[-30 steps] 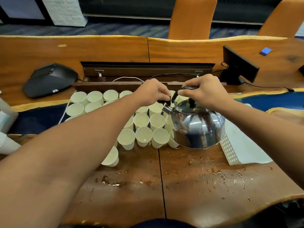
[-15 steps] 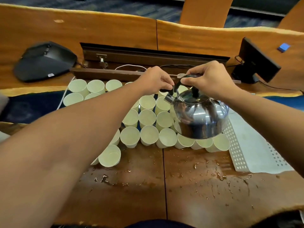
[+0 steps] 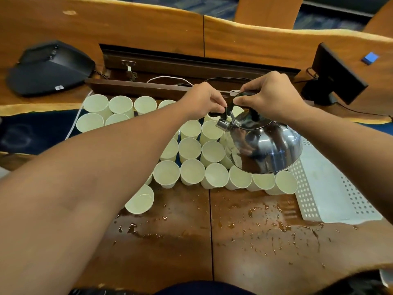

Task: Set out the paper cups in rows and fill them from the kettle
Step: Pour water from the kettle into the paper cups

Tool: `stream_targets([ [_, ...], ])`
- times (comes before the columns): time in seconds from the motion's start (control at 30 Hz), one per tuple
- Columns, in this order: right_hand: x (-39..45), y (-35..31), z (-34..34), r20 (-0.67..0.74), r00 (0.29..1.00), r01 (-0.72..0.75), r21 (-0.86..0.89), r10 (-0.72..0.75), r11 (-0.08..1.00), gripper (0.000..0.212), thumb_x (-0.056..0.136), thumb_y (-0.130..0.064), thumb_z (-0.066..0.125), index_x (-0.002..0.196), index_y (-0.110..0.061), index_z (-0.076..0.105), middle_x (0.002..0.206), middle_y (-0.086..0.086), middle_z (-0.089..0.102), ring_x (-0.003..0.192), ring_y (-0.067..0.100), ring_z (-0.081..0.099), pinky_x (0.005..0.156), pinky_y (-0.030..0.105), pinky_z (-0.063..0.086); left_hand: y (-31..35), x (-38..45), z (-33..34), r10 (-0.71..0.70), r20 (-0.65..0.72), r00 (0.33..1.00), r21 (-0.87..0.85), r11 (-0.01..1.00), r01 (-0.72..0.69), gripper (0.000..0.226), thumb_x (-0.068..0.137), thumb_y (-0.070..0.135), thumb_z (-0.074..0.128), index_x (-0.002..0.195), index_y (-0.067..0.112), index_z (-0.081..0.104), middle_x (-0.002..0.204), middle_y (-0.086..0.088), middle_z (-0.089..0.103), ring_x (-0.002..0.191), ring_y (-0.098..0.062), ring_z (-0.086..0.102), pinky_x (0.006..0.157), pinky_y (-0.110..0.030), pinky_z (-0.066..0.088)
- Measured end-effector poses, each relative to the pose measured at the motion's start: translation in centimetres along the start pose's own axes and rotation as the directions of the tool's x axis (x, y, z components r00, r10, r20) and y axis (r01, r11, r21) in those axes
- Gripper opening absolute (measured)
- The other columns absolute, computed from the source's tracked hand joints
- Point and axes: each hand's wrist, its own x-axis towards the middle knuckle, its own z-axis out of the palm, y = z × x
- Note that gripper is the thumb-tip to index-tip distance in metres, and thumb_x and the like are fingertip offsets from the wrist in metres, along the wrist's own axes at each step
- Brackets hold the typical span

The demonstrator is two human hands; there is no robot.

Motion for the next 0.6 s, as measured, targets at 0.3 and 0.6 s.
stream_targets([
  [0.3, -0.7, 0.5, -0.6, -0.006, 1.000, 0.008, 0.036, -0.008, 0.999, 0.023, 0.083, -0.043, 0.074, 0.086, -0.020, 0.077, 0.079, 0.008, 0.072, 0.078, 0.024, 0.067, 0.071, 0.039, 0.057, 0.8, 0.0, 0.0, 0.008, -0.015, 1.000, 0.014, 1.000, -0.008, 0.018, 0.090, 0.022, 0.071, 0.107, 0.021, 0.077, 0.092, 0.009, 0.068, 0.082, 0.000, 0.057, 0.069, -0.011, 0.039],
  [0.6, -2.4, 0.7, -1.2, -0.041, 0.999, -0.017, 0.104, 0.021, 0.994, 0.022, 0.081, -0.041, 0.076, 0.089, -0.021, 0.079, 0.084, 0.003, 0.074, 0.082, 0.018, 0.068, 0.078, 0.042, 0.056, 1.8, -0.6, -0.2, 0.025, 0.005, 1.000, 0.020, 0.999, -0.025, 0.017, 0.088, 0.022, 0.073, 0.105, 0.022, 0.078, 0.092, 0.010, 0.069, 0.090, -0.004, 0.060, 0.082, -0.023, 0.044],
])
